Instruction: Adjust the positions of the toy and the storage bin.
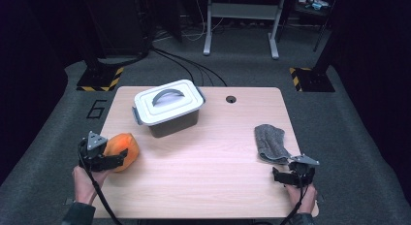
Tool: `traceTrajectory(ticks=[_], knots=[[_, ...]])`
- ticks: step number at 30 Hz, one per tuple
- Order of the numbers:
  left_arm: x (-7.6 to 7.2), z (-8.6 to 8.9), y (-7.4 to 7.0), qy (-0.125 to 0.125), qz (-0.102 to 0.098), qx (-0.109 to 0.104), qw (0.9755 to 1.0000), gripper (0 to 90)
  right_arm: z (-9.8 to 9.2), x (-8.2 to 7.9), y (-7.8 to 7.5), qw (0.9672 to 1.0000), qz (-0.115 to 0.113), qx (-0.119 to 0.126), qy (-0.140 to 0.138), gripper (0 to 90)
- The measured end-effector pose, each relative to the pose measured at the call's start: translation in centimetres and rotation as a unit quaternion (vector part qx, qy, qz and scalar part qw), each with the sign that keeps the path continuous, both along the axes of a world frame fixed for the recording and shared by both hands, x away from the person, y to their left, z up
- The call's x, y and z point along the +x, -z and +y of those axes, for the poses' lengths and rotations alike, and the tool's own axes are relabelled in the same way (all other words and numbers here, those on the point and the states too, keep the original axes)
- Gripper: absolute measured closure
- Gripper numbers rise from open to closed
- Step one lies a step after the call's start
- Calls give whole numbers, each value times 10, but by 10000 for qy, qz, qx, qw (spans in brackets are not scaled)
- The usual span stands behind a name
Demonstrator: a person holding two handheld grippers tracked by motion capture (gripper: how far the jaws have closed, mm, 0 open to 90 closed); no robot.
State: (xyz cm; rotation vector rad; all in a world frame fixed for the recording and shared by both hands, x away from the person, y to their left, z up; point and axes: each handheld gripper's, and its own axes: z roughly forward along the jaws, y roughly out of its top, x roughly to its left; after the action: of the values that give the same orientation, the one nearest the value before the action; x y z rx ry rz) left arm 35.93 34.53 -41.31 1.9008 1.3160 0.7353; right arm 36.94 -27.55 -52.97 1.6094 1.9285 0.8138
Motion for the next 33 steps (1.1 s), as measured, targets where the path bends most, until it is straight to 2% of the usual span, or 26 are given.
traceTrajectory(ticks=[5, 14, 26, 33], knots=[[11, -9, -12, 48, -70, -214, 9997, 161, 0, 0, 0, 10000, 5, 3, -1, 2], [46, -36, -29, 205, -30, -311, 9993, 117, 0, 0, 0, 10000, 5, 7, -1, 2], [91, -65, -35, 208, 28, -259, 9994, 114, 0, 0, 0, 10000, -11, 7, -7, 2], [115, -76, -31, 196, 135, -443, 9987, 116, 0, 0, 0, 10000, -10, 10, -7, 2]])
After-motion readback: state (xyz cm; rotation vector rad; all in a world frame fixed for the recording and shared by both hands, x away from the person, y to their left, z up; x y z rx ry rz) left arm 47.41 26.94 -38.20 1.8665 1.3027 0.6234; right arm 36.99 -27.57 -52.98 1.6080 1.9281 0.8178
